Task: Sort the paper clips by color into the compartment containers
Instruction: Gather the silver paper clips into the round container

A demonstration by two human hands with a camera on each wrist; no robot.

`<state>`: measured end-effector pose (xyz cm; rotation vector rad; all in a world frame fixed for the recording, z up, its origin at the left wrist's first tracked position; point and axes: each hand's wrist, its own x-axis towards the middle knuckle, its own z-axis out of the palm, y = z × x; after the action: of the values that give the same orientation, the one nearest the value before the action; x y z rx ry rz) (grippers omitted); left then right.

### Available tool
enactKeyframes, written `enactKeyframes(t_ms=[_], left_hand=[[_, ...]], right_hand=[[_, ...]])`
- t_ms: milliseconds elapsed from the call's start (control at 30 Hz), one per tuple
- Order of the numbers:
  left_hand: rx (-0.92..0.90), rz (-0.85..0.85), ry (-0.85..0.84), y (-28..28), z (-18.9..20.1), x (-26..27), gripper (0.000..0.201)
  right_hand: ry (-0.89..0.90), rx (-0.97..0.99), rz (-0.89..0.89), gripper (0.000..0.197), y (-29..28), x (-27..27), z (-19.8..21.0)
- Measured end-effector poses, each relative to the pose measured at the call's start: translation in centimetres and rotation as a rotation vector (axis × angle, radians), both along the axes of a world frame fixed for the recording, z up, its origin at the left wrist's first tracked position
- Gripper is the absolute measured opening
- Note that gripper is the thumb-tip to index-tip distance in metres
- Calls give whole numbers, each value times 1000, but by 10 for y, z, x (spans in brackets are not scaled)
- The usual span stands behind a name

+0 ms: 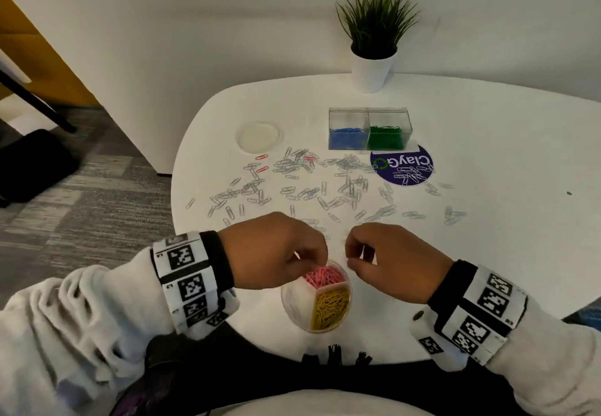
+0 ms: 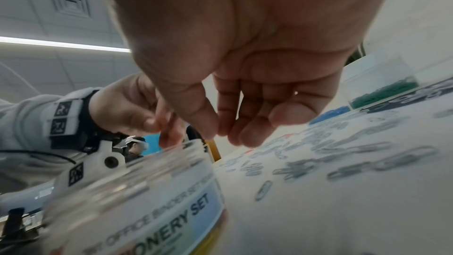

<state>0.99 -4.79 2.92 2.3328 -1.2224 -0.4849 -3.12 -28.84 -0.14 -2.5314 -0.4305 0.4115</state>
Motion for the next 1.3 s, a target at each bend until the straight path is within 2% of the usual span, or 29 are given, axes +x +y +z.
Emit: enactKeyframes(t_ms=[100, 233, 333, 433, 533, 633, 767, 900, 1000, 1133, 1233, 1300], left_hand=[[-48, 240, -29, 24, 9, 43, 11], [267, 486, -235, 52, -7, 117, 16], [390, 578, -239, 53, -25, 157, 25], [384, 597, -217, 45, -37, 182, 33], [388, 578, -207, 41, -47, 195, 29], [380, 574, -204, 43, -56, 199, 17], [320, 650, -187, 44, -57, 200, 17], [308, 678, -152, 44, -57, 201, 10], [327, 653, -158, 42, -55, 200, 9], [393, 627, -214, 39, -55, 199, 16], [411, 609, -254, 38, -57, 198, 24], [407, 619, -246, 38, -56, 198, 27]], right_hand=[[-19, 15, -80, 6, -9, 17, -5], [-110, -60, -95, 11, -3, 75, -3], [-211, -152, -84, 15, 16, 136, -2], [-212, -184, -101, 17, 32, 186, -9], [-204, -275, -54, 15, 44, 211, -23], [-184, -370, -5, 14, 51, 222, -29], [-167, -402, 0, 12, 52, 226, -30], [-145, -432, -14, 19, 52, 226, -31], [-118, -397, -42, 19, 51, 224, -30], [-148, -248, -155, 6, 43, 219, -28], [-157, -148, -173, 18, 38, 210, -17], [-197, -147, -146, 14, 38, 199, -4]])
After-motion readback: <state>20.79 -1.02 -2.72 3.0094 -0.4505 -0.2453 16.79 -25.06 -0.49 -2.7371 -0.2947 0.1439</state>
